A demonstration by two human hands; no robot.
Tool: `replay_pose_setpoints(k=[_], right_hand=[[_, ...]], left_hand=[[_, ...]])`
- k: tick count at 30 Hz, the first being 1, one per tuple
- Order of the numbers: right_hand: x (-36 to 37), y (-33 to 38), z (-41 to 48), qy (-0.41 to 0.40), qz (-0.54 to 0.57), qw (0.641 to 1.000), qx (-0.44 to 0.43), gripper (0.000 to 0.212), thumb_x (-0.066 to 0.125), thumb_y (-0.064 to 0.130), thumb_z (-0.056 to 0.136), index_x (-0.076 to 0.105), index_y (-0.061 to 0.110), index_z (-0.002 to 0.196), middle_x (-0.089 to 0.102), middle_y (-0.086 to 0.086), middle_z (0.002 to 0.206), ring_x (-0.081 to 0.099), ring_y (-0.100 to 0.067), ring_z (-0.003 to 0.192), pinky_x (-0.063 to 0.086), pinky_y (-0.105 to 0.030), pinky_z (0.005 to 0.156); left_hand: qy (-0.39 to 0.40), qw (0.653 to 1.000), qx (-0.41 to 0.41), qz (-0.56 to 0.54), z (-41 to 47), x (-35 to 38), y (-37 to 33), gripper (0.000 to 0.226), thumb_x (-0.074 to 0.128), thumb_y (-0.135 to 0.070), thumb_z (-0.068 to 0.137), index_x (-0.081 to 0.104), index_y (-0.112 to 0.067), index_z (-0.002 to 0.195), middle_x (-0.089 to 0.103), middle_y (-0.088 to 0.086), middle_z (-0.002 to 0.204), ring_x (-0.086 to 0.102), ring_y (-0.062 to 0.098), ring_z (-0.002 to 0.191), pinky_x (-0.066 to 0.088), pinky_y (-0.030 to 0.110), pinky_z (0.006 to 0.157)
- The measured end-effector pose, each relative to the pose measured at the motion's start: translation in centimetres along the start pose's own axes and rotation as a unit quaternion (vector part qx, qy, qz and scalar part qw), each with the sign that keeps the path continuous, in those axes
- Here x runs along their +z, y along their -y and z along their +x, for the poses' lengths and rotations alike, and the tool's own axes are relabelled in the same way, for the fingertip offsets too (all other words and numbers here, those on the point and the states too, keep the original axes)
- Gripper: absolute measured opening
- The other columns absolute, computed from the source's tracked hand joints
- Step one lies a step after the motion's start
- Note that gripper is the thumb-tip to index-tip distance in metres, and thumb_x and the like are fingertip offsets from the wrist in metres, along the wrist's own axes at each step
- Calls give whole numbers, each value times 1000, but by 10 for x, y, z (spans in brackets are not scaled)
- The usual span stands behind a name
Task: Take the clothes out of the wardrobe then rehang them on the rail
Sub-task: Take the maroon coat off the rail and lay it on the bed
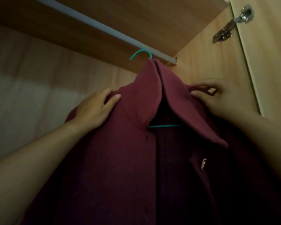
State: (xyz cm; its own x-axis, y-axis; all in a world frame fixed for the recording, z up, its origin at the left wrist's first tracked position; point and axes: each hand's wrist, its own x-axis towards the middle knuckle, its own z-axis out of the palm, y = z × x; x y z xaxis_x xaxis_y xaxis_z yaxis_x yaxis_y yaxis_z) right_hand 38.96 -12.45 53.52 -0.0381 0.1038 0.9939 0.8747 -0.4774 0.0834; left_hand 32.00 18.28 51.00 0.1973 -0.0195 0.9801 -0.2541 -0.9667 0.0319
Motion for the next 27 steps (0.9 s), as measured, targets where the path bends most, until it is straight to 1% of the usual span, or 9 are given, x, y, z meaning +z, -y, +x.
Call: replay_pose_setpoints(k=[3, 6, 10, 14, 16, 20, 23, 25, 27], right_hand=[[-10, 16, -13, 33, 16, 999, -13, 26, 69, 21, 84, 62, 42, 96, 58, 25, 75, 51, 9, 63, 36, -6, 60], [-23, 39, -25, 45, 71, 996, -29, 30, 65, 17, 87, 60, 43, 101, 61, 33, 74, 52, 11, 65, 36, -4, 63], [-47, 67, -51, 48, 152, 986, -52, 36, 62, 18, 87, 56, 51, 98, 59, 43, 86, 56, 12, 74, 40, -7, 72], [-89, 94, -85, 11, 258, 965, -37, 32, 65, 8, 85, 61, 37, 101, 59, 44, 81, 57, 19, 78, 39, -3, 74], [-120, 108, -96, -4, 298, 954, -21, 30, 66, 7, 84, 61, 31, 102, 58, 45, 76, 57, 20, 76, 40, -4, 73], [-181, 132, -108, 4, 318, 948, -2, 29, 67, 13, 85, 61, 39, 98, 58, 45, 73, 56, 18, 71, 38, -4, 68], [-209, 144, -129, 49, 316, 947, 27, 23, 67, 23, 83, 64, 41, 98, 60, 41, 71, 56, 13, 66, 39, -8, 66], [-221, 151, -165, 81, 301, 948, 59, 20, 65, 34, 80, 69, 36, 99, 64, 33, 76, 59, 4, 70, 44, -17, 70], [-232, 162, -221, 110, 273, 953, 78, 24, 63, 34, 80, 71, 29, 102, 65, 25, 88, 60, 1, 80, 45, -17, 76]], left_hand=[[-38, 996, -77, -37, -24, -29, -18, 32, 48, -63, 83, 60, -38, 99, 66, -15, 95, 61, 12, 90, 48, 37, 81], [-83, 989, -115, -35, -43, -66, -47, 33, 50, -67, 74, 62, -41, 89, 67, -16, 86, 63, 11, 86, 50, 43, 84], [-124, 983, -135, 17, -73, -116, -106, 29, 56, -67, 73, 64, -39, 80, 65, -18, 80, 62, 9, 85, 49, 37, 81], [-162, 973, -149, 67, -118, -159, -178, 23, 60, -66, 71, 60, -43, 71, 60, -25, 72, 61, 7, 88, 46, 41, 92], [-170, 970, -151, 88, -135, -181, -216, 24, 62, -63, 72, 62, -38, 74, 60, -23, 71, 62, 7, 88, 47, 39, 90], [-152, 970, -146, 122, -152, -223, -282, 26, 62, -60, 75, 65, -36, 84, 60, -22, 73, 60, 5, 85, 48, 40, 88], [-126, 964, -153, 176, -180, -241, -315, 31, 58, -60, 79, 64, -33, 93, 59, -18, 78, 61, 13, 93, 46, 39, 88], [-94, 958, -163, 217, -220, -244, -331, 36, 54, -61, 80, 62, -30, 95, 56, -17, 81, 62, 21, 95, 43, 35, 79], [-54, 953, -180, 237, -273, -244, -343, 37, 50, -60, 79, 61, -27, 92, 54, -15, 79, 63, 27, 89, 38, 32, 69]])
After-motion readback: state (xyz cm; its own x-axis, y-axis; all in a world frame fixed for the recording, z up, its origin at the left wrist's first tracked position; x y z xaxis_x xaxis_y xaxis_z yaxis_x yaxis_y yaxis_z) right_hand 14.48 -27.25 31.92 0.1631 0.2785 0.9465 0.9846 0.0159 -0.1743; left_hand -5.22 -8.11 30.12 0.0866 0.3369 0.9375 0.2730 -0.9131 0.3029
